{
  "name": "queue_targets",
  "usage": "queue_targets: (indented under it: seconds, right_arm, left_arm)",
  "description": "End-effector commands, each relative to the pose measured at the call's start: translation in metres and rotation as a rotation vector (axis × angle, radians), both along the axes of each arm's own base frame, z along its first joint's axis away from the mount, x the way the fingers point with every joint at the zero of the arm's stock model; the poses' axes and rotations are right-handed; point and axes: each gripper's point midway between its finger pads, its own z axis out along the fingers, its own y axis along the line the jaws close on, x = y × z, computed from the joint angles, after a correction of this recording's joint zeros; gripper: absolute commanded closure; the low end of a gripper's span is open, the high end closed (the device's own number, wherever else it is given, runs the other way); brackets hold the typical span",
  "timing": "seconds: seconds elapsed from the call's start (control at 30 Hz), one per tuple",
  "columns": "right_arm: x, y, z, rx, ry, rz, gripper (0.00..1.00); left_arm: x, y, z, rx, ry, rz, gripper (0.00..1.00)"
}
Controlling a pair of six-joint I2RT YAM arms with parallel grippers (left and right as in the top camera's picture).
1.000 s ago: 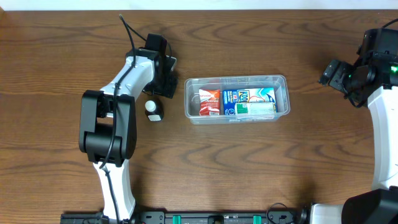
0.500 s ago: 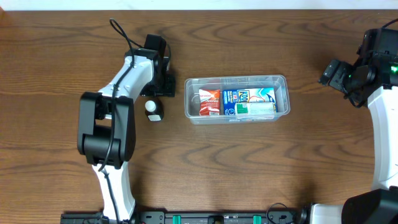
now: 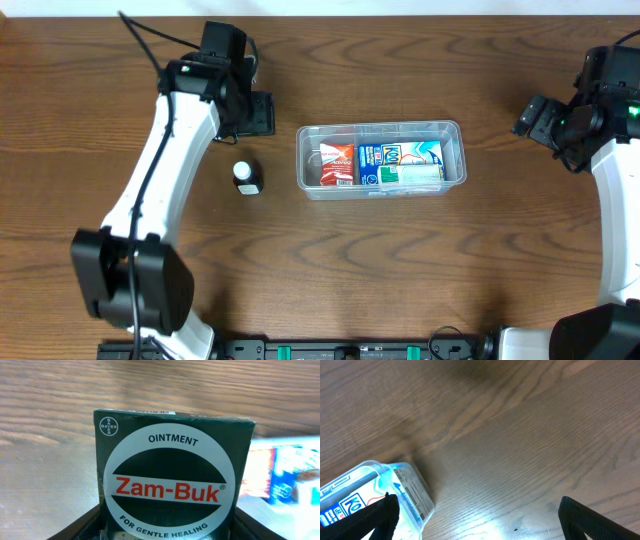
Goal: Pack container
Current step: 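Lift the Zam-Buk box and carry it over the container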
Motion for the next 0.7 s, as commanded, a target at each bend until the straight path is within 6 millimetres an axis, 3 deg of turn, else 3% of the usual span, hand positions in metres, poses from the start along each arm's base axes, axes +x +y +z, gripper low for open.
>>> queue_targets:
  seconds: [0.0,0.37,0.5,0.67]
  right_arm:
    - [0.001,-0.004,0.006,-0.003,-0.016,-0.021,0.01]
    - [0.001,-0.004,0.006,-0.003,-0.016,-0.021,0.01]
    - [0.001,-0.004,0.006,-0.003,-0.016,-0.022,0.01]
    - [0.001,-0.004,0.006,-0.003,-0.016,-0.022,0.01]
  left_arm:
    - [-0.012,-0.030,0.018,-0.107,0.003,-0.037,0.36]
    - [-0.050,-0.120,0.018,-0.160,0.037,-0.190,0.35]
    - [-0.056,-0.140,0.015,-0.162,0.035,-0.192,0.35]
    - [-0.063,-0.155,-0.012,-0.102,0.077,-0.168,0.35]
